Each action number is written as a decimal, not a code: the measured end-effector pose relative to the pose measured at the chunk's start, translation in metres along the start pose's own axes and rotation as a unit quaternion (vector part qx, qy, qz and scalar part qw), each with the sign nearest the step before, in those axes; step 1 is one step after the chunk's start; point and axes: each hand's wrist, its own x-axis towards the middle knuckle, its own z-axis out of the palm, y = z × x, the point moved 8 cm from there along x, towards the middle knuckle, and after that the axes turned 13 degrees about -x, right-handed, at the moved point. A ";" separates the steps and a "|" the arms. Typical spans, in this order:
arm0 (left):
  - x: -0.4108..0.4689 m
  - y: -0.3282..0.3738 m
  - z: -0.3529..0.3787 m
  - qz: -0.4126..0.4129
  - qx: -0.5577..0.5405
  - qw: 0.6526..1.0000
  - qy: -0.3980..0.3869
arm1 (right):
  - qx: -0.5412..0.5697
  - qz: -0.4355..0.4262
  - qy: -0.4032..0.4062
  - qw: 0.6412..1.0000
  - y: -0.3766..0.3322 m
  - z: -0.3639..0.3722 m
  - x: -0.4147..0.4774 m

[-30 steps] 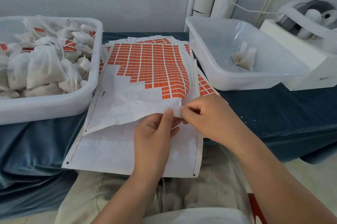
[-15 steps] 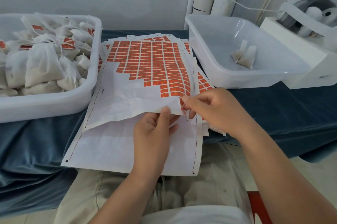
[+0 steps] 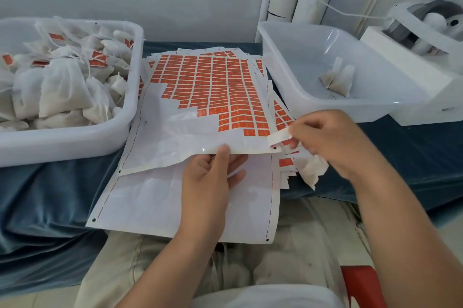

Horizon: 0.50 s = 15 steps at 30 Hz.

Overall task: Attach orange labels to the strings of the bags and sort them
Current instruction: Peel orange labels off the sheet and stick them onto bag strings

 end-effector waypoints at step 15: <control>-0.015 0.013 0.029 -0.108 0.021 0.987 -0.120 | 0.155 -0.068 -0.015 0.985 -0.039 0.021 -0.019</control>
